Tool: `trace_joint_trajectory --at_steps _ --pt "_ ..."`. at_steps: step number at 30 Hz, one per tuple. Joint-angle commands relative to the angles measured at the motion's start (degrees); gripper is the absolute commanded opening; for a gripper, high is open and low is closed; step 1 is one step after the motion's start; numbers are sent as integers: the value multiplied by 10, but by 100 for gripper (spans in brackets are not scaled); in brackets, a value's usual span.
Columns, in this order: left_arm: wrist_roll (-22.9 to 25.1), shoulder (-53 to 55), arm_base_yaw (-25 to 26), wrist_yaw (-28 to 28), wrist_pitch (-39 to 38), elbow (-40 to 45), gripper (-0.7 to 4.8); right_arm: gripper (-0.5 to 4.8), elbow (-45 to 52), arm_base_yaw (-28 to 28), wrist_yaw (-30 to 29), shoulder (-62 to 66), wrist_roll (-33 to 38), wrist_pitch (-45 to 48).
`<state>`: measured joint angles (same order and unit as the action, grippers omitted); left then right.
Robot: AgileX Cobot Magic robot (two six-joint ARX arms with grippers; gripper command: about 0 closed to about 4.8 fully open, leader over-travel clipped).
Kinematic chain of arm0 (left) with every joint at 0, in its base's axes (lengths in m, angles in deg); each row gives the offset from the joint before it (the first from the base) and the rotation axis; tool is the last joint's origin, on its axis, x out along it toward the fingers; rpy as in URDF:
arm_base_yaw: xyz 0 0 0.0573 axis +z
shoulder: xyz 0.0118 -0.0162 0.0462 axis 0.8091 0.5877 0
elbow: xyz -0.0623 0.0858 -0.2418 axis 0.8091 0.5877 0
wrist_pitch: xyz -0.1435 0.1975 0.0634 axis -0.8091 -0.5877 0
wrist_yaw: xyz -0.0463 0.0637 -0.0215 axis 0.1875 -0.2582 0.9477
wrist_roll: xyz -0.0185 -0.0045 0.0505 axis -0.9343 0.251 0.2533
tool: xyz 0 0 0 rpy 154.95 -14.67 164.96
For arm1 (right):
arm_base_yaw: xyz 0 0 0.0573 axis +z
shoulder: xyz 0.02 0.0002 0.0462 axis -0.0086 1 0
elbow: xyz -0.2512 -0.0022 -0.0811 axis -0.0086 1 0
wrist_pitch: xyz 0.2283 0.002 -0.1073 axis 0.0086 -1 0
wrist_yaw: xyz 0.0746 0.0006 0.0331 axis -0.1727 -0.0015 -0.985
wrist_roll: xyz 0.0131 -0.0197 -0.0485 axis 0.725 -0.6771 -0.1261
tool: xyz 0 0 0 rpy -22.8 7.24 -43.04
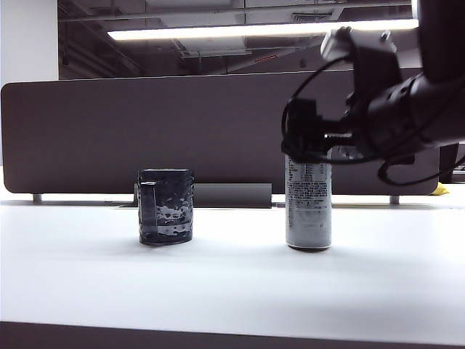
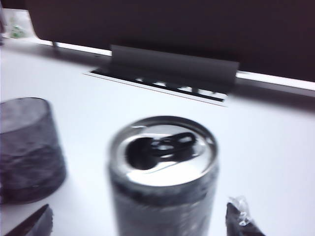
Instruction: Pick up the metal can, pour some water into the cup, then place the can back on the table.
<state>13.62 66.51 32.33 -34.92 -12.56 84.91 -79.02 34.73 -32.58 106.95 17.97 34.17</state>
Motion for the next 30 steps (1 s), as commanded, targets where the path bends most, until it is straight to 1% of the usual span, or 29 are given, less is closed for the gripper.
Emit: trace_joint_trajectory --at_steps 1,7,15,30 --pt "-2 0 0 1 3 0 -5 479 -20 -1 3 28 3 16" --pt "-2 0 0 1 3 0 -5 479 -50 -1 16 65 3 19" --pt "-2 0 0 1 3 0 -5 479 -79 -12 16 87 4 23" --pt "-2 0 0 1 3 0 -5 479 -80 -19 13 87 3 13"
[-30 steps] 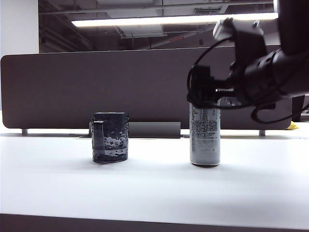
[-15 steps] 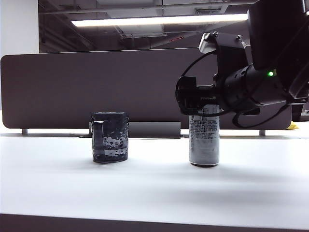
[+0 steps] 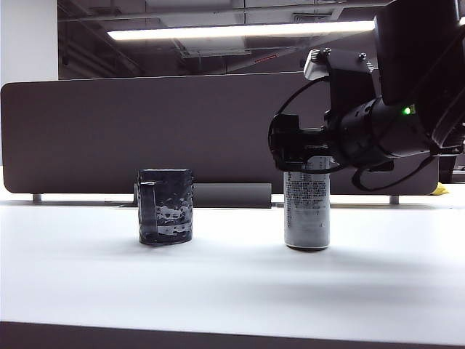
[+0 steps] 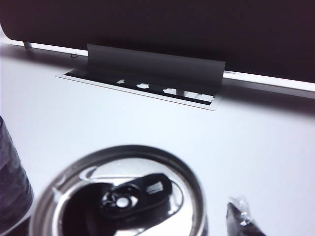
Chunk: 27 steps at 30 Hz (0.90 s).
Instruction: Pick up the metal can, pour some water into the cup, then place the can back on the table.
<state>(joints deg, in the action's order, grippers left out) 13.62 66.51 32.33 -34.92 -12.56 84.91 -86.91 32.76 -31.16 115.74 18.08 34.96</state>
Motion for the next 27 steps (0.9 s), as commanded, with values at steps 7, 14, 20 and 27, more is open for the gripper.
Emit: trace_joint_trajectory --at_steps 7,14,20,27 --pt "-2 0 0 1 3 0 -5 479 -2 1 -1 -1 2 -2" --pt "-2 0 0 1 3 0 -5 479 -2 1 -1 -1 2 -7" --pt "-2 0 0 1 3 0 -5 479 -2 1 -1 -1 2 -7" --pt "-2 0 0 1 3 0 -5 479 -2 1 -1 -1 2 -7"
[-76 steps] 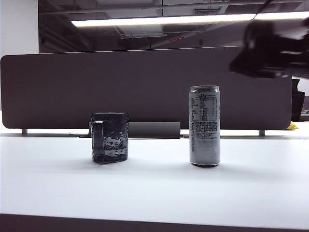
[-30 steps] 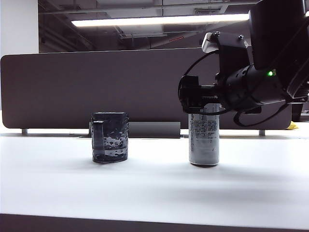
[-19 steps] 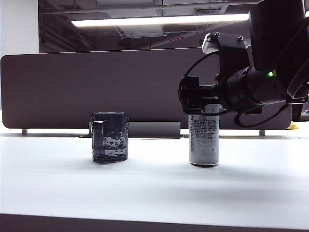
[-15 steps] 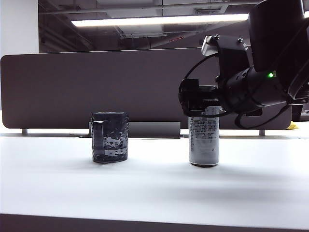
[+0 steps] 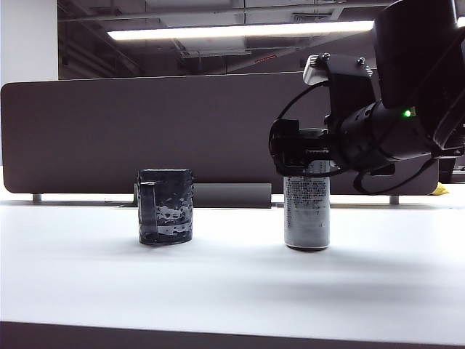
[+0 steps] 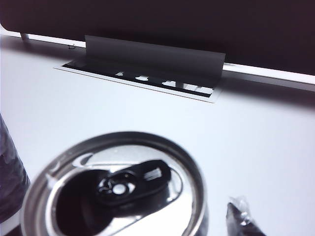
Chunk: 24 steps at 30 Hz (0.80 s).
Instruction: Pick up the metal can, pour some water into the cup, then place the can back on the table.
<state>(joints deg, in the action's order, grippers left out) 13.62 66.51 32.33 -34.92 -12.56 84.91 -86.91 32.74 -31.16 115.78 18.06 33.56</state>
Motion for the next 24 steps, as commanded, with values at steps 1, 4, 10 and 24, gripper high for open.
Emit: trace_joint_trajectory --at_steps 1,4,10,24 --pt "-2 0 0 1 3 0 -5 479 -2 1 -1 -1 3 7" --pt "-2 0 0 1 3 0 -5 479 -2 1 -1 -1 3 7" --pt "-2 0 0 1 3 0 -5 479 -2 1 -1 -1 3 7" --pt "-2 0 0 1 3 0 -5 471 -2 1 -1 -2 2 7"
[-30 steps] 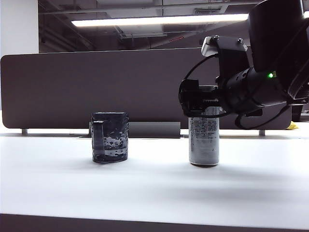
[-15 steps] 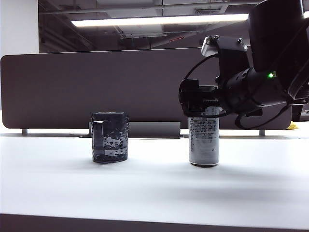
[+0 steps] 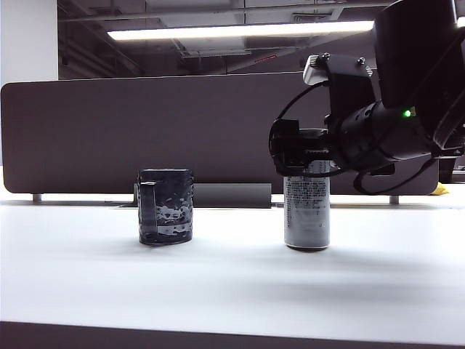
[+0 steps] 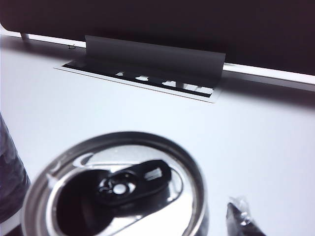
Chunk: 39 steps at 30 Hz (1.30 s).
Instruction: Pick up the metal can, pour some water into the cup, then place the can back on the table.
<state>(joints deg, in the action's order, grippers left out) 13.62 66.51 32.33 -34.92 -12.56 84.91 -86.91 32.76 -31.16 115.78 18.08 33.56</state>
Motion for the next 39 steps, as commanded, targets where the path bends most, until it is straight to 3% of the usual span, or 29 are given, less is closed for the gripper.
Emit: trace_joint_trajectory --at_steps 1,4,6,7,16,17,19,23,25,39 --pt "-2 0 0 1 3 0 -5 470 -2 1 -1 -2 2 7" --pt "-2 0 0 1 3 0 -5 460 -2 1 0 -2 2 7" --pt "-2 0 0 1 3 0 -5 382 -2 1 -1 -2 2 7" --pt "-2 0 0 1 3 0 -5 367 -2 1 -1 -2 -3 7" --pt "-2 0 0 1 3 0 -5 367 -1 1 -1 -2 -5 7" --pt "-2 0 0 1 3 0 -5 358 -2 1 -1 -2 -5 7" --pt "-2 0 0 1 3 0 -5 286 -2 1 -1 -2 -5 7" --pt "-2 0 0 1 3 0 -5 280 -2 1 -1 -2 -5 8" --pt "-2 0 0 1 3 0 -5 246 -2 1 -1 -2 -5 11" --pt "-2 0 0 1 3 0 -5 241 -15 1 -16 -2 -42 57"
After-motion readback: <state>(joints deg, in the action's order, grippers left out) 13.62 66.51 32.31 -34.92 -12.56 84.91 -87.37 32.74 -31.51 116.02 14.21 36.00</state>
